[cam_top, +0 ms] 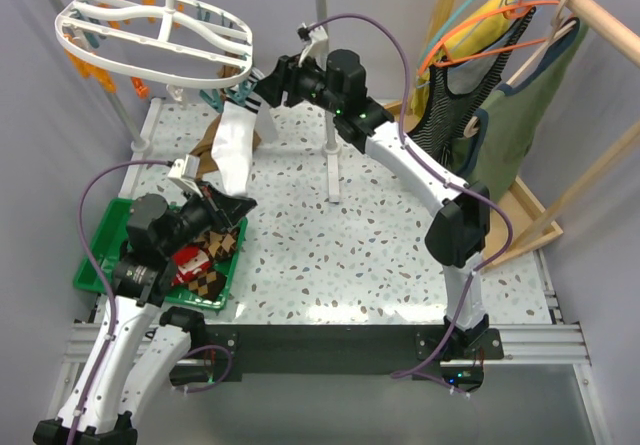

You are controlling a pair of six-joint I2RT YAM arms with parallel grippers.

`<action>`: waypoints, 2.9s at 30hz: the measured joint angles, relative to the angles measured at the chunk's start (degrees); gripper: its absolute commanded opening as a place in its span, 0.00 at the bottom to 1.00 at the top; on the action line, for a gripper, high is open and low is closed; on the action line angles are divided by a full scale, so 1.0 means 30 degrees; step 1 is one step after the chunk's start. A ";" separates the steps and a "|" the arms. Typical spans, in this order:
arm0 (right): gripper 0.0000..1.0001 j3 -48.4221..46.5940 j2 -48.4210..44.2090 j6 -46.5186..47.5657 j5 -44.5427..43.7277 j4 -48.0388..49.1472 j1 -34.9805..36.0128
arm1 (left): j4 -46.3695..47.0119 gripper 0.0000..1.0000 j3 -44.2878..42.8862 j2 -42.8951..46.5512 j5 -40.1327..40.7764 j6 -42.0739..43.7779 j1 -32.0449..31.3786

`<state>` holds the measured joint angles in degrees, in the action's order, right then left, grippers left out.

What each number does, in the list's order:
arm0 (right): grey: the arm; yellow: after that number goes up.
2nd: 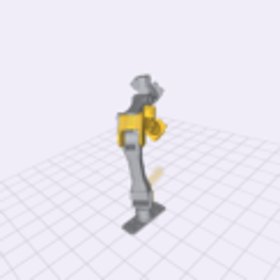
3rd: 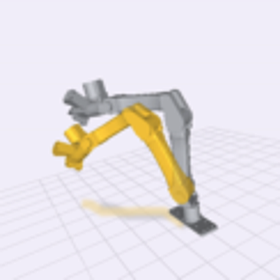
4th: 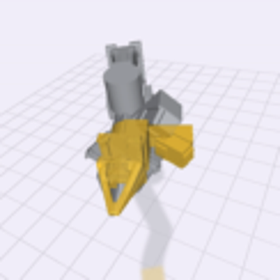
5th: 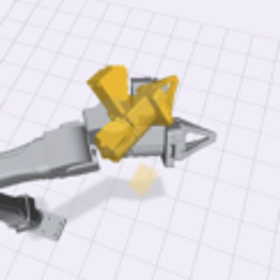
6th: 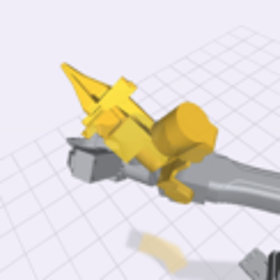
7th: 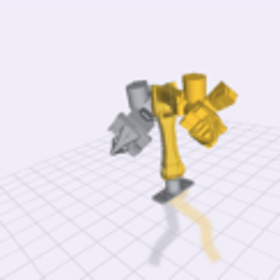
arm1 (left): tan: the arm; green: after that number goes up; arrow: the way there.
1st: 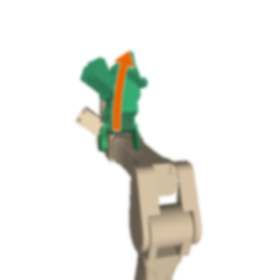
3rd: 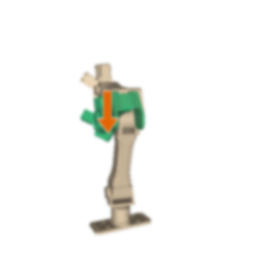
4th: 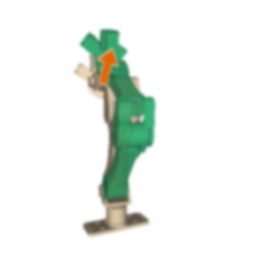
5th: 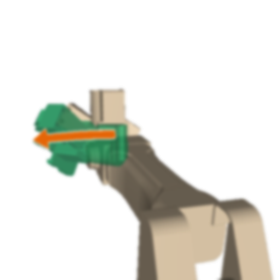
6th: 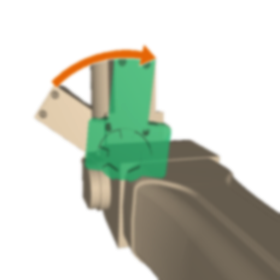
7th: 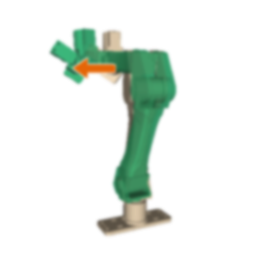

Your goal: Remove the socks clipped to the hanger

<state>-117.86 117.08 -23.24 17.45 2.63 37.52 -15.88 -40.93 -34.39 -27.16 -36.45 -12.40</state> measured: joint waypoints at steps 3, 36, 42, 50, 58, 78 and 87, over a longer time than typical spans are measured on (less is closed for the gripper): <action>0.58 -0.0619 0.0262 -0.0109 0.0911 0.0372 -0.0058 | 0.0029 0.00 -0.0044 -0.0066 -0.0189 -0.0109 0.0000; 0.64 -0.3038 0.5311 -0.8969 0.6091 1.0025 -0.0772 | 0.0146 0.00 -0.0758 0.0707 -0.0925 -0.1392 0.0000; 0.70 -0.2914 0.5340 -1.0207 0.6091 1.1934 -0.0758 | 0.0211 0.00 -0.0758 0.0670 -0.1086 -0.1647 0.0000; 0.68 -0.2871 0.5712 -1.0987 0.6018 1.3019 -0.0641 | 0.0554 0.00 -0.0758 0.0670 -0.1370 -0.1982 0.0000; 0.49 -0.2871 0.6018 -1.1417 0.5909 1.3464 -0.0539 | 0.0576 0.00 -0.0685 0.0699 -0.1399 -0.2025 0.0000; 0.46 -0.2157 0.5377 -1.0695 0.5362 1.2502 -0.0401 | -0.0925 0.00 -0.0117 0.1953 -0.0066 -0.1960 0.0000; 0.76 0.1173 0.2892 -0.8830 0.4860 0.9143 -0.0437 | -0.1056 0.00 -0.0138 0.1894 -0.0117 -0.2004 0.0000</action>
<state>-114.34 125.75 -49.74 32.03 30.06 36.21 -19.05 -41.34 -28.71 -27.51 -42.46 -12.40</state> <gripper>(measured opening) 0.683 0.048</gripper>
